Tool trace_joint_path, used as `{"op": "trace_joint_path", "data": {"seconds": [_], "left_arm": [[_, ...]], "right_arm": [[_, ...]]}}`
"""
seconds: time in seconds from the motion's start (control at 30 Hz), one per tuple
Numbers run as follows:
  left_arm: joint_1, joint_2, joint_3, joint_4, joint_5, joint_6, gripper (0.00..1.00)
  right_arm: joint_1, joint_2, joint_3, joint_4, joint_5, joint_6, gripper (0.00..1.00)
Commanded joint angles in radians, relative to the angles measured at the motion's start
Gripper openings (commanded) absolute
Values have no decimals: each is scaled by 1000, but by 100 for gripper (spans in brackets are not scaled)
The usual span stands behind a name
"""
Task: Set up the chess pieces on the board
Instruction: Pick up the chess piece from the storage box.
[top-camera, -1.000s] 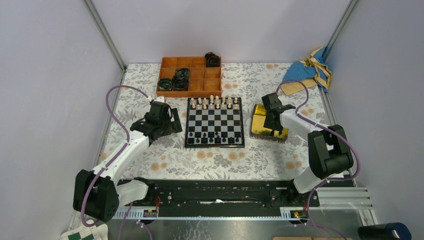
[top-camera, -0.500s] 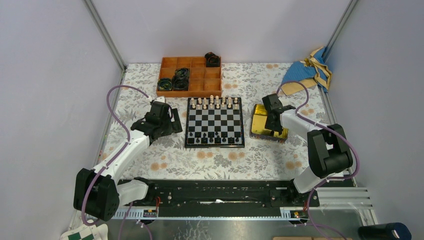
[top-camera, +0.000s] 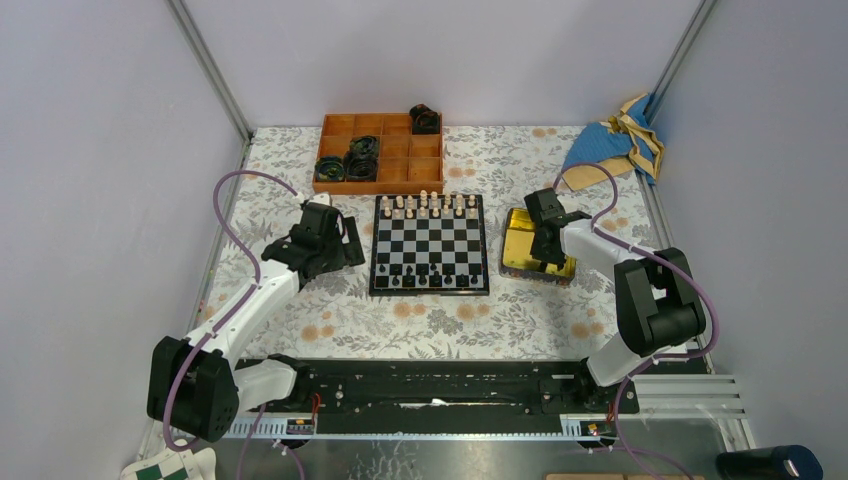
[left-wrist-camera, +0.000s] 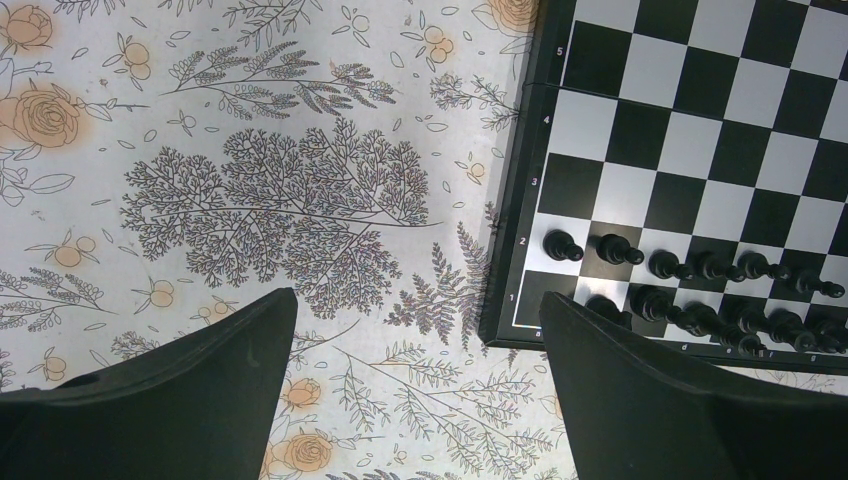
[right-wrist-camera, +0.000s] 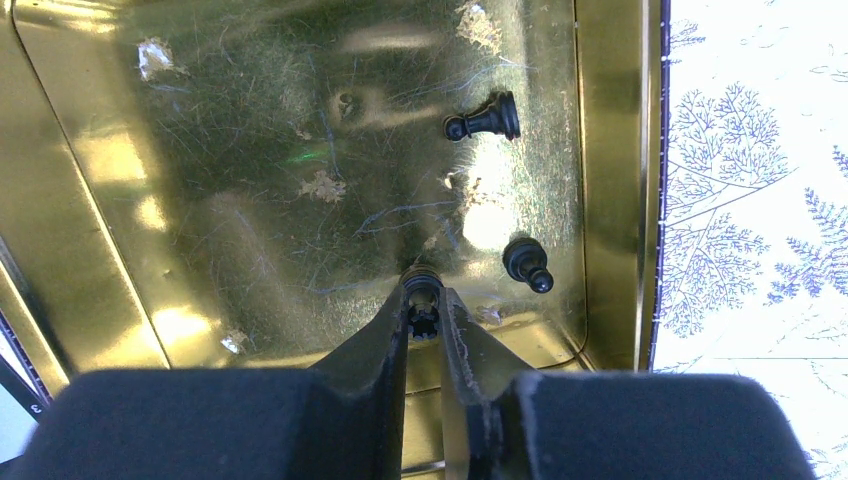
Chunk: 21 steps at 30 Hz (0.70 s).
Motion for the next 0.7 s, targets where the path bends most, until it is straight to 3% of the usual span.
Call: {"op": "trace_joint_path", "data": {"seconds": [0.0, 0.67], "left_arm": [[10, -2, 26, 18, -7, 20, 99], [10, -34, 24, 17, 2, 5, 99]], "right_arm": [[-6, -13, 12, 5, 1, -2, 8], [22, -95, 105, -51, -45, -56, 0]]}}
